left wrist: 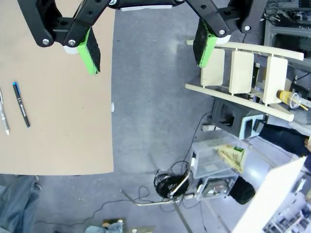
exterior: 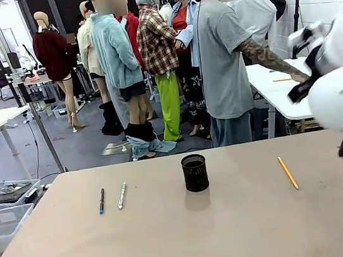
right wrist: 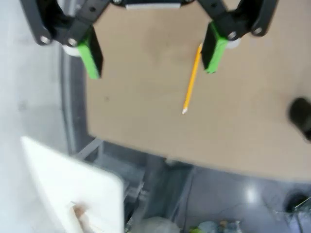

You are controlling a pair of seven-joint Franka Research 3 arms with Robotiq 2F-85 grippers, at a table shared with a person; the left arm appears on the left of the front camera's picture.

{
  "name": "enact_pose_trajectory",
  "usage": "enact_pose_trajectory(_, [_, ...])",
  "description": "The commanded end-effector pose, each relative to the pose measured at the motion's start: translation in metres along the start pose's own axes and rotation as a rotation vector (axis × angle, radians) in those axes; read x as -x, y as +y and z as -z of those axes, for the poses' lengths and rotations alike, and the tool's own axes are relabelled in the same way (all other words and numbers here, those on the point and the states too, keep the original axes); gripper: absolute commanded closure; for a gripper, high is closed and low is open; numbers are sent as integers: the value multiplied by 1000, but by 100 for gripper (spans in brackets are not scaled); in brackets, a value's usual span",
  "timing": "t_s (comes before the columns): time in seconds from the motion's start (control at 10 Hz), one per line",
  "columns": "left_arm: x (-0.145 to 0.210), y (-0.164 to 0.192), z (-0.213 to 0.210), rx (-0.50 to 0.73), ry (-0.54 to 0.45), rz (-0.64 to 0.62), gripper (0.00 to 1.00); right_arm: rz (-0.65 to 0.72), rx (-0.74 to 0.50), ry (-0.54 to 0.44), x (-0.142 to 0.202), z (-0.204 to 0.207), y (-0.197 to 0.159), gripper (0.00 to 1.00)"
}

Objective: Place the pens into the pen holder.
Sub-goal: Pick up a writing instrument from the table and place it into the Pen holder.

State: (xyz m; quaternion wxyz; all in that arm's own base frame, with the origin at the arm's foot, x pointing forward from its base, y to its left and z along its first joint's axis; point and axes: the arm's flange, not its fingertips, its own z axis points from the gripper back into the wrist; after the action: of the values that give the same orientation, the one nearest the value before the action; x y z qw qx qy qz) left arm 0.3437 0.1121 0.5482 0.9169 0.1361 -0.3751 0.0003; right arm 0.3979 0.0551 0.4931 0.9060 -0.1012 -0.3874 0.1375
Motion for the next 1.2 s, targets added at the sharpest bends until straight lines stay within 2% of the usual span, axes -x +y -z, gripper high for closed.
enact_pose_trajectory(0.0, [0, 0, -1, -9, 2, 10, 0, 6, -41, 78, 2, 44, 11, 0])
enact_pose_trajectory(0.2, [0, 0, -1, -9, 2, 10, 0, -22, -69, 145, -3, 65, 23, 0])
enact_pose_trajectory(0.3, [0, 0, -1, -9, 2, 10, 0, -16, -58, 107, 17, 50, 19, 0])
enact_pose_trajectory(0.4, [0, 0, -1, -9, 2, 10, 0, -16, -58, 107, 17, 50, 19, 0])
enact_pose_trajectory(0.5, [0, 0, -1, -9, 2, 10, 0, -19, -78, 137, 15, 66, 20, 0])
enact_pose_trajectory(0.7, [0, 0, -1, -9, 2, 10, 0, 39, -145, 363, 11, 98, 20, 0])
enact_pose_trajectory(0.9, [0, 0, -1, -9, 2, 10, 0, 67, -192, 441, 8, 129, 18, 0])
enact_pose_trajectory(1.1, [0, 0, -1, -9, 2, 10, 0, 24, -213, 531, 0, 165, 30, 0])
